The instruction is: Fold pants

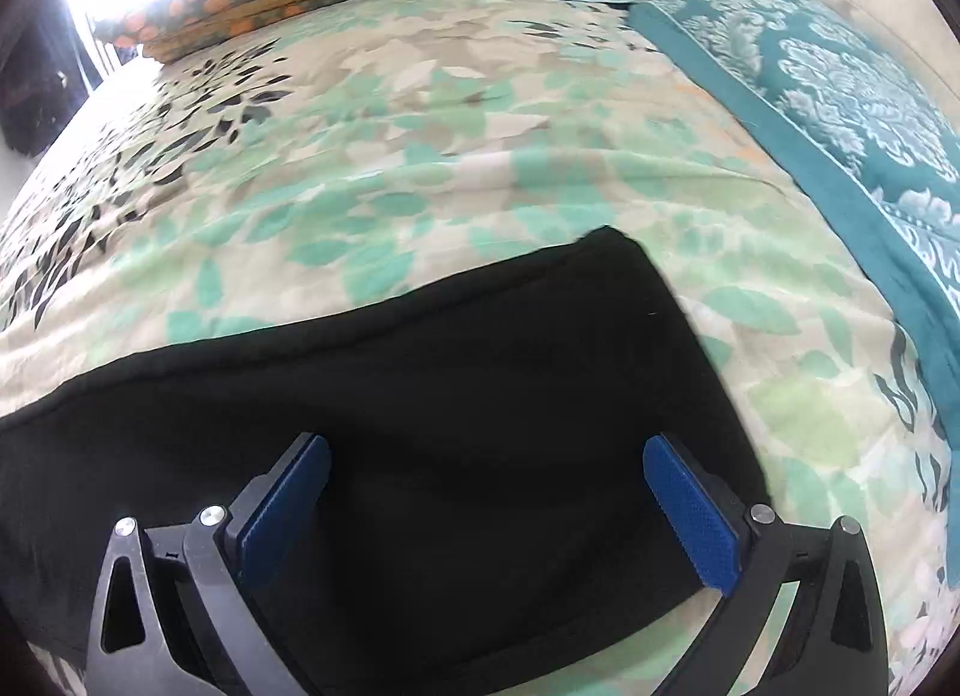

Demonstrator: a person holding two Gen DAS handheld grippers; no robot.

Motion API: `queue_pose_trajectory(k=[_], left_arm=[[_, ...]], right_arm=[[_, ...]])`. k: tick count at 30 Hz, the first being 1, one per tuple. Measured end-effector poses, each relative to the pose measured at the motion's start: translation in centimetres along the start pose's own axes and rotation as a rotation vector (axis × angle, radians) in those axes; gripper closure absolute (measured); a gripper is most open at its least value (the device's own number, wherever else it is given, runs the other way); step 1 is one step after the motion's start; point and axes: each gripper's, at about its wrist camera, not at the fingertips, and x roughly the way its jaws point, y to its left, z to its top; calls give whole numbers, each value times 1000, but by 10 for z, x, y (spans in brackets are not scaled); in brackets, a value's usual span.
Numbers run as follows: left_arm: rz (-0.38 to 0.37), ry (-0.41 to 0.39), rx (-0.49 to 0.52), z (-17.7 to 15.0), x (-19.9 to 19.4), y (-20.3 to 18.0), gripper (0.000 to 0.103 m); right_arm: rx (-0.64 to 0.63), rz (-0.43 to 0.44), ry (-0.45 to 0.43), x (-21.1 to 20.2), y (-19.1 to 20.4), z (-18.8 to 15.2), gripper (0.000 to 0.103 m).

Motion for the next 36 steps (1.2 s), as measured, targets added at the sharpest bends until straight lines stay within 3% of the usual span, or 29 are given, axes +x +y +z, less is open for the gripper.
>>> queue_pose_trajectory(k=[2, 5, 8, 10, 13, 16, 20, 22, 25, 30, 32, 34, 36], left_arm=[[7, -1, 1, 7, 5, -4, 0], [7, 5, -4, 9, 4, -5, 0], [-8, 75, -6, 14, -9, 0, 1], [-32, 68, 1, 5, -36, 10, 1], [-94, 24, 67, -31, -88, 22, 1], [-130, 36, 135, -87, -129, 29, 1], [-139, 110, 220, -165, -154, 32, 1], [-143, 172, 190, -193, -153, 38, 1], [-142, 148, 119, -212, -167, 47, 1], [-144, 133, 126, -222, -164, 43, 0], [-141, 99, 117, -230, -166, 43, 0], [-123, 73, 123, -234, -168, 41, 0], [-120, 59, 123, -236, -171, 41, 0]], right_arm=[[51, 30, 2, -1, -18, 2, 2], [62, -26, -22, -21, -16, 2, 2], [139, 39, -94, -74, -23, -22, 2], [160, 83, -124, -116, -26, -50, 1], [138, 108, -126, -173, -20, -116, 1], [133, 128, -85, -207, -5, -200, 1], [174, 118, 8, -211, 16, -301, 1], [215, 95, 71, -191, 17, -333, 0], [183, 1, 56, -192, 22, -342, 0], [58, 54, -11, -221, 68, -348, 0], [2, 74, 23, -212, 89, -351, 0], [-50, 30, 66, -194, 105, -357, 0], [-36, 32, 10, -194, 107, -359, 0]])
